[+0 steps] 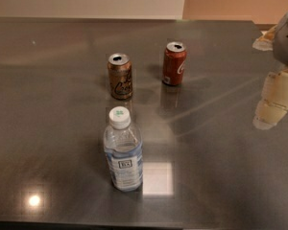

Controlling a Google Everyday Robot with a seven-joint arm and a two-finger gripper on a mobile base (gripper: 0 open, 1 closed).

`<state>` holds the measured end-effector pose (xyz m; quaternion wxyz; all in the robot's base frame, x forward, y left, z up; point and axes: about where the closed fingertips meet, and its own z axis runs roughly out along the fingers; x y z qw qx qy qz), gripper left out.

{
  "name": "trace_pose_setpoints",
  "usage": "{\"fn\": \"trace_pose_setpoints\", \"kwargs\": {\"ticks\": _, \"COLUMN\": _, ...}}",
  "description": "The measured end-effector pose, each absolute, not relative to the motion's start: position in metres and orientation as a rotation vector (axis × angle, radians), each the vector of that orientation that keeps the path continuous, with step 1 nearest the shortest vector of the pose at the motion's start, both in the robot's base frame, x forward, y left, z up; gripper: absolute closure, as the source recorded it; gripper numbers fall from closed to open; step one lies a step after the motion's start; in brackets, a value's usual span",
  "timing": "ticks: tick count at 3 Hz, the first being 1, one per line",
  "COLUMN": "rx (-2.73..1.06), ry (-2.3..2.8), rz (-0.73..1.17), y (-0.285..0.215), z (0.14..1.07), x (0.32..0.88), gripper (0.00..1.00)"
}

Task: Knock blue plastic bottle over

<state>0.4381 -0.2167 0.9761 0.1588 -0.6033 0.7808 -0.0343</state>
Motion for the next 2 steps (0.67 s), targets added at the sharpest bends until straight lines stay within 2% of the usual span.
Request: {"fn": "trace_pose_setpoints", "kwargs": {"ticks": 2, "rx": -1.754, "ry": 2.190, "rz": -0.067, "y": -0.2092, "z": 0.9784, "x": 0.4345, "gripper": 0.00}}
